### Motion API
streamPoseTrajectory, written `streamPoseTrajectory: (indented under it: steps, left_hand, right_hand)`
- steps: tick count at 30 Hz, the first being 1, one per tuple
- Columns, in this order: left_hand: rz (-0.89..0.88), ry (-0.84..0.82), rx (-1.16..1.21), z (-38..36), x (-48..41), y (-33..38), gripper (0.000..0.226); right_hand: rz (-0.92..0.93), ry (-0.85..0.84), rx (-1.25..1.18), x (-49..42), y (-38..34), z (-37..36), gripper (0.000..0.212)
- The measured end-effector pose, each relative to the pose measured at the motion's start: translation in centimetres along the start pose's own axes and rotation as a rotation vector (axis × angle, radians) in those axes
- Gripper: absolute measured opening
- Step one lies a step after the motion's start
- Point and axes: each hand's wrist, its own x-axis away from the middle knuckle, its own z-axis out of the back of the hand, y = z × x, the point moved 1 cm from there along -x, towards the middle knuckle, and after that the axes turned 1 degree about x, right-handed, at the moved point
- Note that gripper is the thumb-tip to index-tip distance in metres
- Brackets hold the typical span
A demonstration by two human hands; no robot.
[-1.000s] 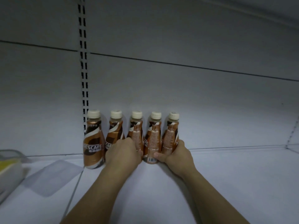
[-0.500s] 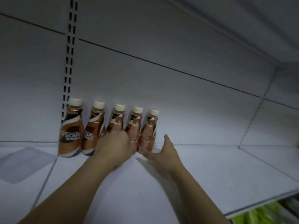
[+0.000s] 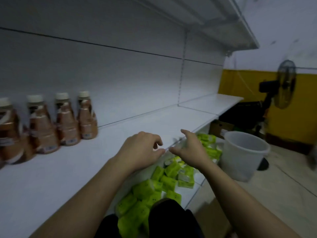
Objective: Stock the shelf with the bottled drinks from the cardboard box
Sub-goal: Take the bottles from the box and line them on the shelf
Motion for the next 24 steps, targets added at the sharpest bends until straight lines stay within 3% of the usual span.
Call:
streamPoseTrajectory:
  steps: [7, 19, 21, 23, 24]
  left_hand:
    - [-0.195, -0.186, 0.059, -10.5, -2.7, 8.1, 0.053]
    - [-0.232, -0.762, 0.146, -32.7, -8.0, 19.7, 0.068]
    - [-0.198, -0.860, 0.179, -36.9, -8.2, 20.7, 0.057]
    - [-0.118, -0.955, 0.248, -41.0, -7.9, 21.7, 0.042]
    - [-0.068, -1.009, 0.268, -43.0, -7.6, 22.1, 0.038]
  right_hand:
    - [-0.249, 0.086, 0.038, 5.2, 11.8, 5.6, 0.085]
    - [-0.895, 0.135, -0.069, 14.7, 35.0, 4.8, 0.071]
    - [-0.982, 0.156, -0.115, 16.5, 38.4, 3.4, 0.055]
    - [-1.067, 0.176, -0.119, 18.2, 41.9, 1.4, 0.020]
    - [-1.112, 0.170, -0.129, 18.8, 43.4, 0.2, 0.019]
